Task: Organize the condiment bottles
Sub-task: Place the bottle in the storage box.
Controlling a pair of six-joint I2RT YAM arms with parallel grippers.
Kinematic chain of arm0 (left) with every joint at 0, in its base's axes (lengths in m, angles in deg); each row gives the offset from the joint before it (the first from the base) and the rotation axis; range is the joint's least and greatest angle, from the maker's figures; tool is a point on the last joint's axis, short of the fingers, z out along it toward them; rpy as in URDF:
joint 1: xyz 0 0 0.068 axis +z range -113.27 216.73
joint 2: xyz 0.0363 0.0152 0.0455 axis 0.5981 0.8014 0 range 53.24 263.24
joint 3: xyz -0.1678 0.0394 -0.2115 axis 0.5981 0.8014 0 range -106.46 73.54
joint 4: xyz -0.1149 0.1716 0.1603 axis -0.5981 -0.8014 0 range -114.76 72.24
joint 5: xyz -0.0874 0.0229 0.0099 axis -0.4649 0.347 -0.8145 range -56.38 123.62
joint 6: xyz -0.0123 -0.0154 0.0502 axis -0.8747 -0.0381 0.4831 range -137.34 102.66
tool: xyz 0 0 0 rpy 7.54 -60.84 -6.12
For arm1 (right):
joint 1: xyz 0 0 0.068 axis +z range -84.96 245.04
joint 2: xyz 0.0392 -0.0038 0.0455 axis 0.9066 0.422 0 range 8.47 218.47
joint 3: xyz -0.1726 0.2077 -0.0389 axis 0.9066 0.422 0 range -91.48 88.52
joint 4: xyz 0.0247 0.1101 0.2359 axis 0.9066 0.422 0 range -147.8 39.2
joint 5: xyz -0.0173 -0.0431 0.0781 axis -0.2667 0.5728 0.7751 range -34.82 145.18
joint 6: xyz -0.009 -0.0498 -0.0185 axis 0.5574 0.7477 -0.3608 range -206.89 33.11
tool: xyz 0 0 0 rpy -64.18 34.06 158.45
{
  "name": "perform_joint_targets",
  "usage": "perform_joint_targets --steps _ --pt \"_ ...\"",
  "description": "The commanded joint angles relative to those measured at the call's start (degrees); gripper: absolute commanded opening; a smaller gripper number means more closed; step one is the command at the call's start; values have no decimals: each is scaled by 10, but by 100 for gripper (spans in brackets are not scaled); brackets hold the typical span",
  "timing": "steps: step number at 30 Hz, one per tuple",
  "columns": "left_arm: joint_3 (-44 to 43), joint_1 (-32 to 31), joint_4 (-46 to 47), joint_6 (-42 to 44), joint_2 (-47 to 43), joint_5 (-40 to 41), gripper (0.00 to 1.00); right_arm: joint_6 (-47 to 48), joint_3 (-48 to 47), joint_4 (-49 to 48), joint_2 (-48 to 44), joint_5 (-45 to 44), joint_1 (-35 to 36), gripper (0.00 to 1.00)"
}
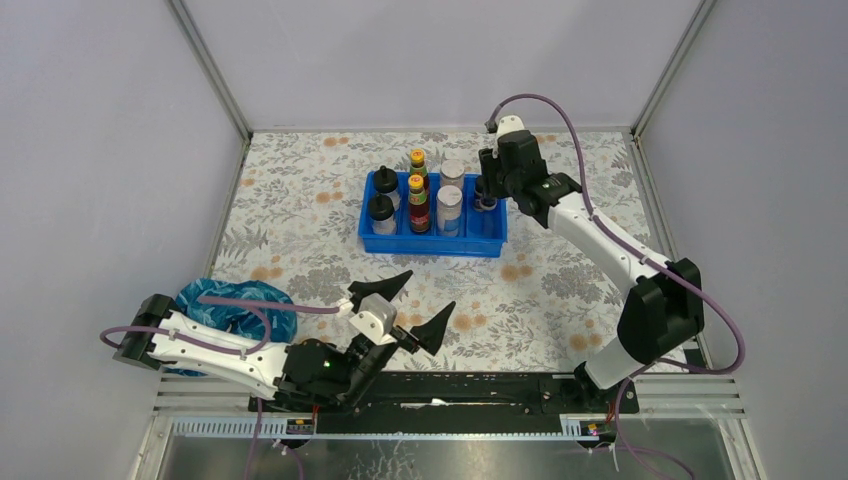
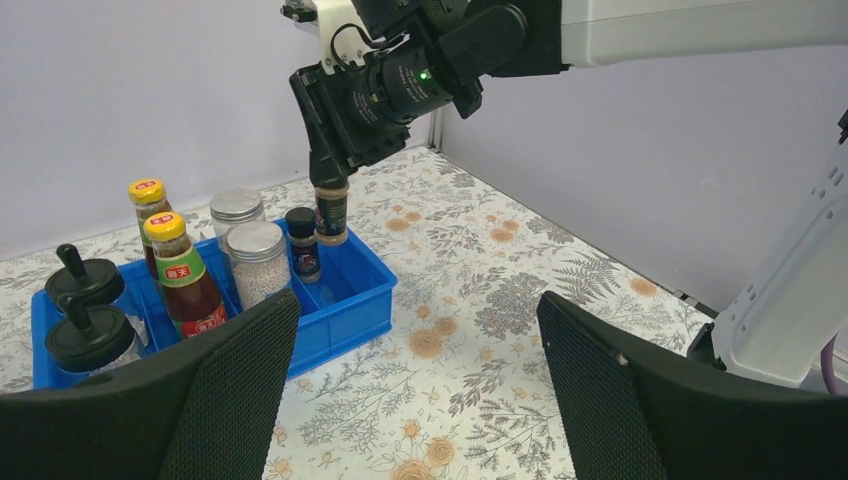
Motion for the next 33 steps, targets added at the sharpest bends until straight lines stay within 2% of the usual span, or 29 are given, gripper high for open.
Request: perform_joint_targets --steps 1,33 --pt "-10 1 25 13 4 11 93 8 -6 -35 12 19 5 0" --pt "-4 29 16 4 13 -10 96 6 43 -87 57 33 6 0"
